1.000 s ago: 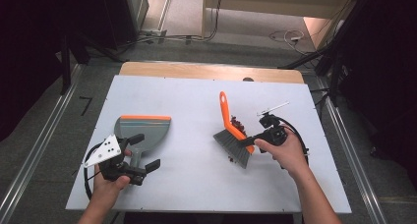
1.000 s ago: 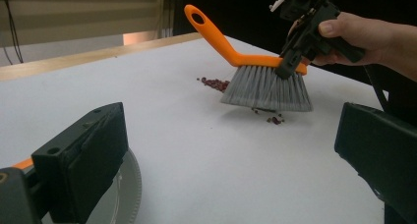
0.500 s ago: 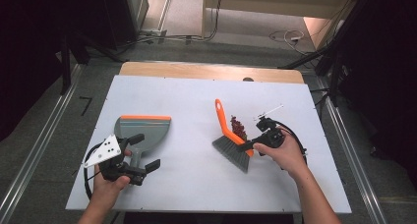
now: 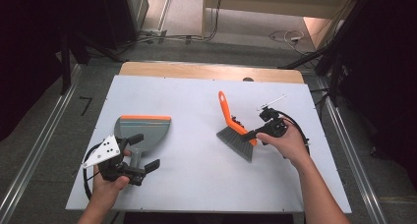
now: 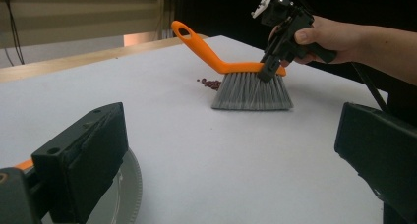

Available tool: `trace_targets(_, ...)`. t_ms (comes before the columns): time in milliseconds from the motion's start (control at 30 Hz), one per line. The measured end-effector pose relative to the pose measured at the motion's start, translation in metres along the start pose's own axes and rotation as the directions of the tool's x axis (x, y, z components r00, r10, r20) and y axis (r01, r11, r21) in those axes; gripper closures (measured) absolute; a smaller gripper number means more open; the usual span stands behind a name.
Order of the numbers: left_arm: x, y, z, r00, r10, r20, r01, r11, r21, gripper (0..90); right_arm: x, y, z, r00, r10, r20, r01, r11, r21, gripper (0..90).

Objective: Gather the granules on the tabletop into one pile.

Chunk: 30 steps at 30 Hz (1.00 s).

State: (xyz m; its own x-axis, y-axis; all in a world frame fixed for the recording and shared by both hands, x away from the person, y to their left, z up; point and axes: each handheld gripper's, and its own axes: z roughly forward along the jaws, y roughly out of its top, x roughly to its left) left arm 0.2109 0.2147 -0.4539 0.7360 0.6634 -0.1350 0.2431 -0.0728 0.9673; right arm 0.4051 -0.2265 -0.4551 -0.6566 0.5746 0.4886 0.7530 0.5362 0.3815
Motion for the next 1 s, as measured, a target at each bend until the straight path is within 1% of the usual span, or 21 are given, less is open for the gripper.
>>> trace_targets(100,0.0,0.0,0.0,1.0,0.001,0.0,-0.001,1.0,0.003,0.0,-0.002,0.003,-0.002,0.9998,-0.008,0.017,0.008,1.0,0.002,68.2)
trace_targets(167,0.0,0.0,0.001,1.0,0.0,0.001,0.0,1.0,0.003,0.0,-0.003,0.006,-0.003,0.9996,-0.018,0.02,0.018,1.0,0.005,68.1)
trace_targets(233,0.0,-0.001,0.001,1.0,0.0,0.001,0.0,1.0,0.003,0.0,-0.003,0.008,-0.004,0.999,-0.028,0.035,0.028,1.0,0.006,68.2)
trace_targets(267,0.0,-0.001,0.001,1.0,0.0,0.002,0.0,1.0,0.003,0.0,-0.004,0.009,-0.005,0.9991,-0.029,0.032,0.029,1.0,0.01,68.1)
trace_targets(367,0.0,-0.001,0.001,1.0,-0.002,0.002,0.002,1.0,0.003,0.0,-0.006,0.01,-0.006,0.9987,-0.027,0.043,0.026,1.0,0.004,68.2)
trace_targets(533,0.001,-0.001,0.0,1.0,-0.002,-0.001,0.002,1.0,0.002,0.0,-0.009,0.012,-0.008,0.999,-0.016,0.041,0.016,1.0,-0.001,68.1)
trace_targets(667,0.001,-0.001,0.0,1.0,-0.002,-0.001,0.002,1.0,0.002,0.0,-0.006,0.012,-0.011,0.9999,0.001,0.014,-0.001,1.0,-0.011,68.1)
trace_targets(700,0.001,0.0,0.0,1.0,-0.001,-0.002,0.001,1.0,0.002,0.0,-0.006,0.012,-0.013,1.0,-0.006,-0.001,0.006,1.0,-0.02,68.1)
trace_targets(767,0.001,0.0,0.0,1.0,-0.002,-0.002,0.002,1.0,0.001,0.0,-0.004,0.011,-0.018,0.9998,0.008,-0.017,-0.009,0.999,-0.049,68.1)
trace_targets(833,0.001,0.0,-0.001,1.0,-0.002,-0.002,0.002,1.0,0.001,0.0,0.001,0.009,-0.022,0.9994,0.002,-0.034,-0.005,0.997,-0.071,68.1)
trace_targets(900,0.001,-0.001,-0.001,1.0,-0.003,-0.003,0.003,1.0,0.002,0.0,0.007,0.007,-0.023,0.9983,-0.003,-0.058,-0.001,0.998,-0.071,68.1)
trace_targets(1000,0.001,-0.001,0.0,1.0,-0.003,-0.002,0.003,1.0,0.001,0.0,0.013,0.0,-0.018,0.9965,-0.02,-0.081,0.016,0.999,-0.047,68.1)
